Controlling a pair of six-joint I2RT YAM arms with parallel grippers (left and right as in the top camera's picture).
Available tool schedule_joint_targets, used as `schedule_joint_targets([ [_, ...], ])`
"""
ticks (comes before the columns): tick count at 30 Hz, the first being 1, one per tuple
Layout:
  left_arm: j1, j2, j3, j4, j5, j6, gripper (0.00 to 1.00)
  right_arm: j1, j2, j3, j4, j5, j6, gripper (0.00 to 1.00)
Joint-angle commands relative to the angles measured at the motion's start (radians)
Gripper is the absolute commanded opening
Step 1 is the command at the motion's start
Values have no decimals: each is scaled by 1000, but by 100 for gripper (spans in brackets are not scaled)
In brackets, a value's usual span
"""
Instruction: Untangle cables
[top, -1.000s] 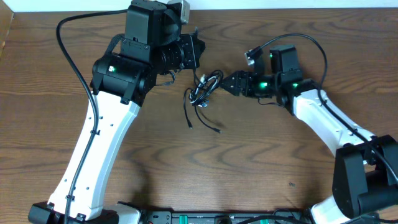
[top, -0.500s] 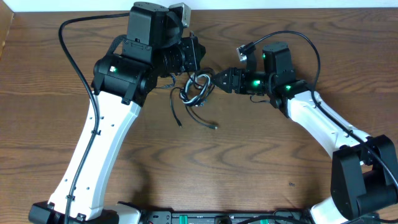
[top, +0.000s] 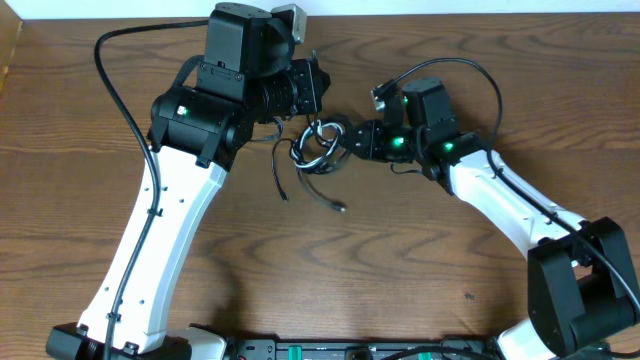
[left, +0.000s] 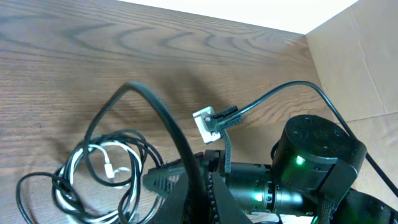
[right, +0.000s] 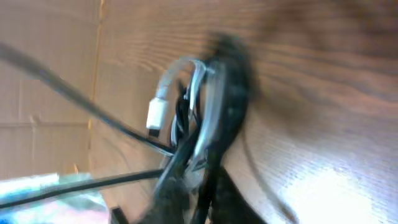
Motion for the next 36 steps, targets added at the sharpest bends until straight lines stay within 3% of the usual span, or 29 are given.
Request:
schedule_joint_targets([
  [1, -3, 3, 0, 4, -50, -5, 7, -25, 10, 3, -14, 27, 1, 1],
  [7, 25, 2, 0, 5, -232, 22, 8, -156, -23, 3, -126, 28, -100, 1],
  [16, 200, -23, 0, 43, -238, 25, 8, -405, -24, 1, -339, 84, -282, 1],
  [25, 312, -27, 0, 42, -240, 100, 8, -414, -23, -1, -435, 245, -342, 1],
  [36, 514, -35, 1, 96, -234, 100, 7, -422, 22, -2, -480, 346, -338, 1],
])
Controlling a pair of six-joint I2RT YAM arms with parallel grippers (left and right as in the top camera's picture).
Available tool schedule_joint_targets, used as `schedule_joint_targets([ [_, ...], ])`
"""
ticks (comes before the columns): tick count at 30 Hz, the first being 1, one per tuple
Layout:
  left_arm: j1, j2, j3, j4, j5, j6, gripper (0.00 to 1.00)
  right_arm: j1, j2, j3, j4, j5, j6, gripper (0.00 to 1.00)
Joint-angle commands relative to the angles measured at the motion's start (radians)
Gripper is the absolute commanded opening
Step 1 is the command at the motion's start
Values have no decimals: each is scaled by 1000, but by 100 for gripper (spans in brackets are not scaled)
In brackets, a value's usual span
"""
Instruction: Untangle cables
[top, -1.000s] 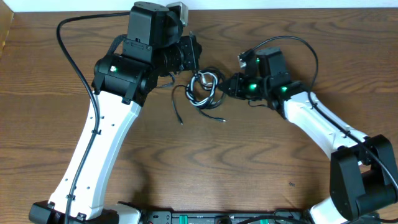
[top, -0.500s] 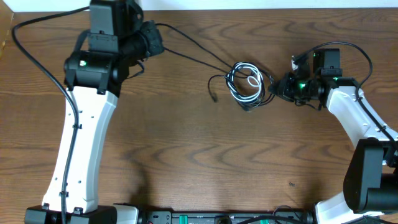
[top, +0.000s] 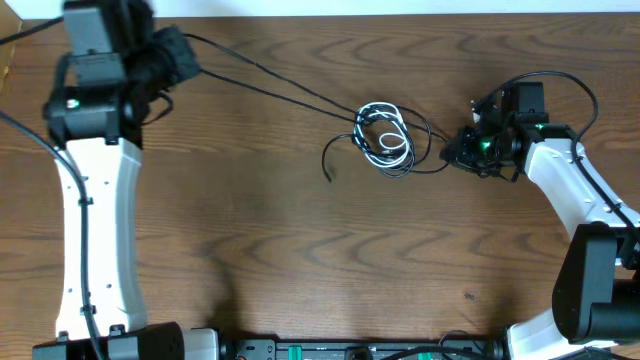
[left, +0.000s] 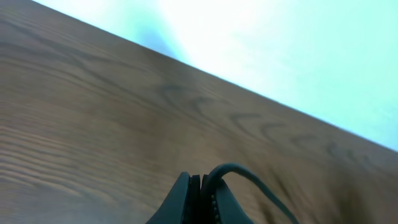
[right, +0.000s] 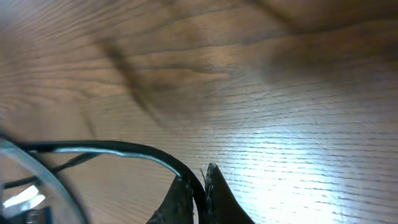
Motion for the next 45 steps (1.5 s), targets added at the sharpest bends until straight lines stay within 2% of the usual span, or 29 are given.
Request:
schedule_joint_targets([
  [1, 60, -38, 8, 34, -77, 16, 7, -19, 41, -2, -18, 159, -6, 1],
  [8, 37, -31, 6, -74, -11, 16, 7, -19, 89, -2, -6, 116, -7, 1],
  [12, -11, -15, 0, -147, -1, 17, 11, -16, 89, -2, 19, -11, -87, 1],
  [14, -51, -6, -11, -183, 0, 21, 17, -13, 89, -2, 37, -79, -106, 1],
  [19, -165, 42, -50, -240, -1, 66, 50, 12, 88, -2, 74, -219, -142, 1],
  [21, -202, 71, -61, -262, -2, 70, 64, 28, 88, -2, 78, -223, -142, 1],
  [23, -224, 104, -62, -283, -2, 70, 85, 42, 88, -2, 77, -223, -142, 1],
  [24, -233, 122, -62, -290, -1, 69, 91, 49, 88, -2, 77, -223, -142, 1],
  [29, -280, 211, -62, -301, 13, 70, 92, 74, 88, -2, 84, -222, -141, 2],
  [31, -319, 249, -62, -291, 26, 99, 92, 74, 88, -2, 84, -193, -113, 22],
  [33, -344, 273, -62, -282, 25, 111, 92, 70, 88, -2, 80, -135, -58, 49],
  [34, -357, 284, -62, -277, 26, 111, 91, 67, 88, -2, 79, -116, -33, 58],
  [36, -376, 308, -62, -264, 26, 111, 88, 61, 88, -2, 81, -114, -25, 66],
  [41, -418, 395, -62, -192, 48, 111, 87, 60, 88, -2, 83, -114, -66, 75],
  [45, -438, 470, -62, -138, 54, 111, 84, 60, 88, -1, 84, -119, -90, 76],
])
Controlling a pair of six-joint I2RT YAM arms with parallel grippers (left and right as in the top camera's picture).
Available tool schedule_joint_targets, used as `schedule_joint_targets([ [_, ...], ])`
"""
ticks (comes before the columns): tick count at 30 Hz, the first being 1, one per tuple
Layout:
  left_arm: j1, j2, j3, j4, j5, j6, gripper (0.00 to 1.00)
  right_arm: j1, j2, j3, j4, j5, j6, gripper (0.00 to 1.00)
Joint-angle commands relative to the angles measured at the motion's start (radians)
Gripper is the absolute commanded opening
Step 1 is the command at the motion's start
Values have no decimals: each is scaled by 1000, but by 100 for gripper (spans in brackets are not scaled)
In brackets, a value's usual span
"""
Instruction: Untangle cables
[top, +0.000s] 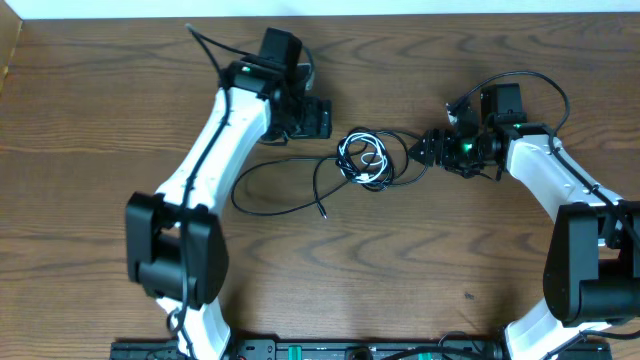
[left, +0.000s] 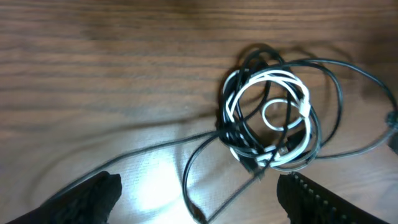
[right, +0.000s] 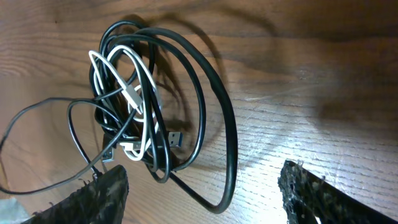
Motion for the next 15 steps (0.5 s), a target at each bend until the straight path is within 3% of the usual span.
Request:
schedule_joint_targets([
  [1, -21, 84, -4, 36, 24, 13, 83, -5, 6, -1, 2, -3, -38, 76],
  [9, -53, 212, -4, 156, 68, 22, 80, -5, 6, -1, 5, -7, -45, 76],
  [15, -87, 276, -4, 196, 47, 110, 76, -5, 6, -1, 5, -6, -50, 77],
])
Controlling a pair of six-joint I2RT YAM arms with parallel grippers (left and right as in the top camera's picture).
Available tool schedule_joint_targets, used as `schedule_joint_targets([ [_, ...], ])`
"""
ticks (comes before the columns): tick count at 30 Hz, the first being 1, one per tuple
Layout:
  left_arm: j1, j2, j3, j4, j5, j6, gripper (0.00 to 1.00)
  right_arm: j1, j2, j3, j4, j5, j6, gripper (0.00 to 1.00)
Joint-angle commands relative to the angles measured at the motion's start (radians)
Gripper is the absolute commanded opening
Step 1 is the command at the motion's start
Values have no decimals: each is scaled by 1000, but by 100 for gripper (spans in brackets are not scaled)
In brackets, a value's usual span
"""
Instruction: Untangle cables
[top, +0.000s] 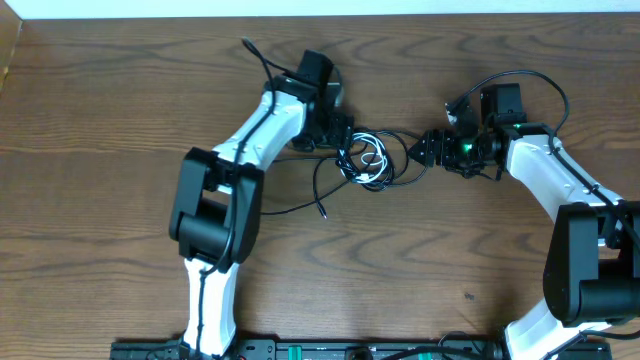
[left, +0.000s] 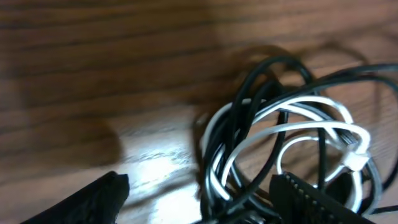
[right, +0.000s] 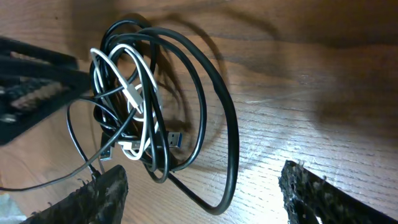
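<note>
The tangle (top: 371, 160) is a coil of black cables and a white cable on the wooden table (top: 120, 120). In the left wrist view the white cable (left: 298, 129) loops through the black ones. My left gripper (top: 343, 138) is open at the coil's left edge, and the coil's near loops lie between its fingers (left: 93, 200). My right gripper (top: 420, 150) is open just right of the coil, with a thick black loop (right: 231, 146) between its fingers (right: 102, 196). A thin black tail (top: 322, 205) runs off toward the front.
The table's back edge (top: 400, 14) meets a white wall. The right arm's own black lead (top: 520, 78) arches above its wrist. In the right wrist view, the left gripper's fingers (right: 31, 81) reach in from the left.
My left gripper has moved to the right, from a little left of the coil to its left edge, still open. The right gripper and the coil have not moved.
First, both grippers were close together at the tangle, gripping cables. Then they were far apart, the left at the back left shut on a long black cable and the right shut on another. Later both were open near the coil, and now the left is at it.
</note>
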Motion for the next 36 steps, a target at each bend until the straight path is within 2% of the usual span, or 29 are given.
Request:
schedule_joint_targets([
  [1, -19, 38, -4, 2, -32, 68, 73, -5, 6, -1, 2, -6, -21, 77],
  [5, -19, 63, -4, -8, -129, 68, 57, -5, 6, -1, 2, -6, -21, 79],
  [7, -19, 74, -4, -11, -135, 68, 45, -5, 6, -1, 2, 2, -21, 79],
  [11, -19, 80, -4, -12, -135, 68, 10, -4, 6, -1, 3, 13, -21, 79],
  [12, -19, 79, -3, -12, -134, 68, 8, -4, 6, 0, 6, 11, -21, 79],
  [17, -14, 31, 36, -57, -114, 68, 8, -5, -15, 37, 10, -117, -69, 72],
  [20, -14, -60, 40, -61, -54, 101, 7, -2, -56, 83, 7, -172, -92, 72],
  [29, -14, -320, 40, -62, 128, 108, 7, 63, -174, 140, 29, -175, -71, 70],
  [36, -14, -376, 40, -82, 175, 58, 8, 146, -174, 140, 63, -167, -42, 64],
])
